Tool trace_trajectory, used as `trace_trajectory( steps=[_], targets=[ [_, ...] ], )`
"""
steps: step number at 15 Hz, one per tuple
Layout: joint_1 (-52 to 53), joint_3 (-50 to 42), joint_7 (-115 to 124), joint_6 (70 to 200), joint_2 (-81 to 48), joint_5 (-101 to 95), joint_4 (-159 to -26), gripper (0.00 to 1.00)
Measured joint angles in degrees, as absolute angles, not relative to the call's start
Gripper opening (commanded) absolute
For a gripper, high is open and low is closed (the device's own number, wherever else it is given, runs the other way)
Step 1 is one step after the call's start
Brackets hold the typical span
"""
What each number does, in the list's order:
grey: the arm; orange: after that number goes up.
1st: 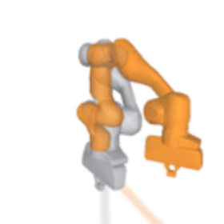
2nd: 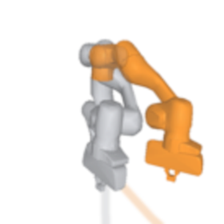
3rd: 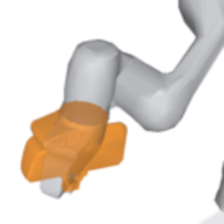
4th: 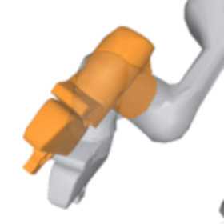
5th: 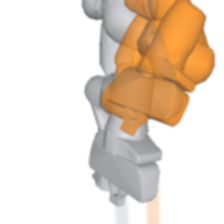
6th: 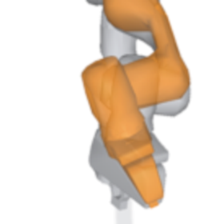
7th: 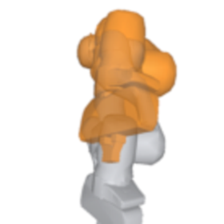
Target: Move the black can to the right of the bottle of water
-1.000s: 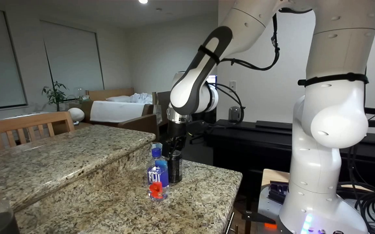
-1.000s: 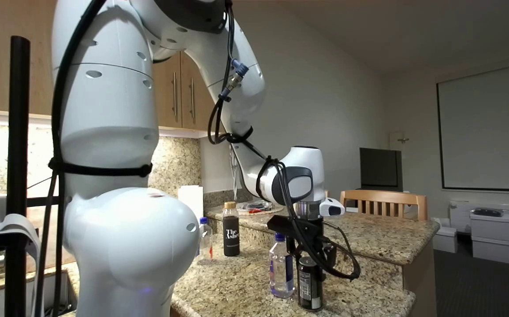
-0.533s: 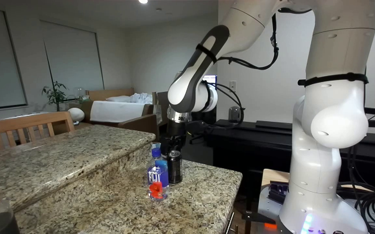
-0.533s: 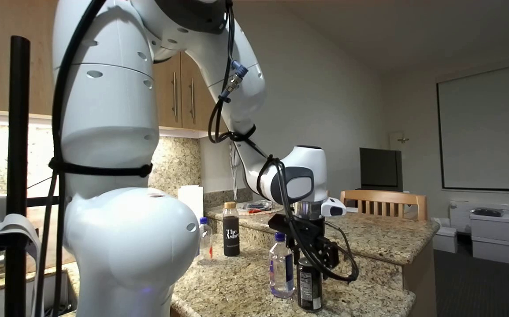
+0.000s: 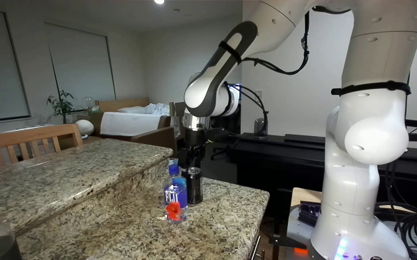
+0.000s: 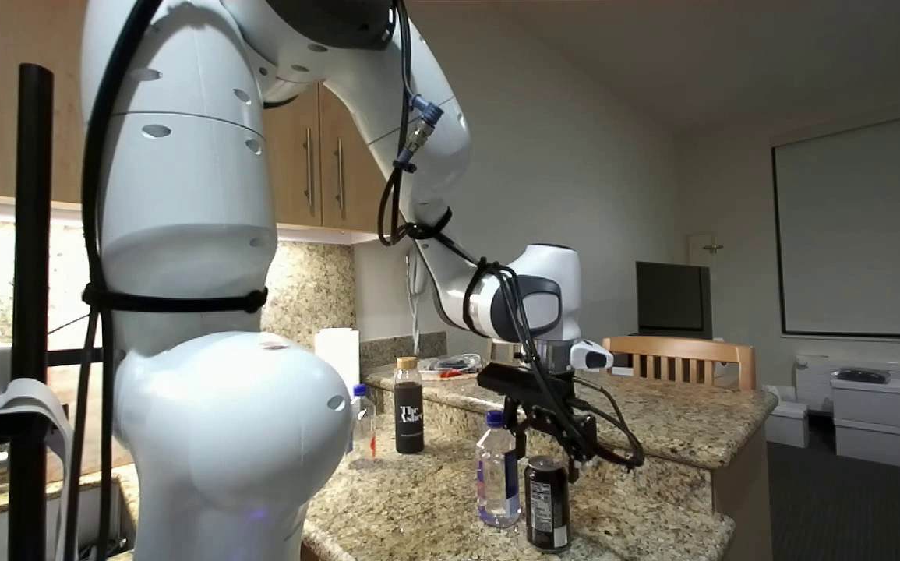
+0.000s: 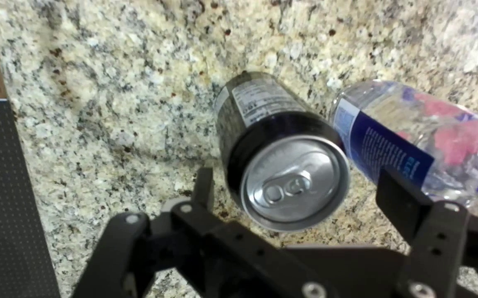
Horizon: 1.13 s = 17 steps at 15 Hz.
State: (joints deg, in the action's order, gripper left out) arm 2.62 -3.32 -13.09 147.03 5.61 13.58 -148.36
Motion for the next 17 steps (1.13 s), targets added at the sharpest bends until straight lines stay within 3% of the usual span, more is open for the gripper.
trace_trajectory(
  steps=[9, 17],
  targets=[
    [0.3, -3.3, -7.5, 123.9, 12.4, 4.8, -141.4, 1.00],
    [-0.7, -3.7, -7.4, 116.6, 14.4, 3.8, -139.4, 1.00]
  ],
)
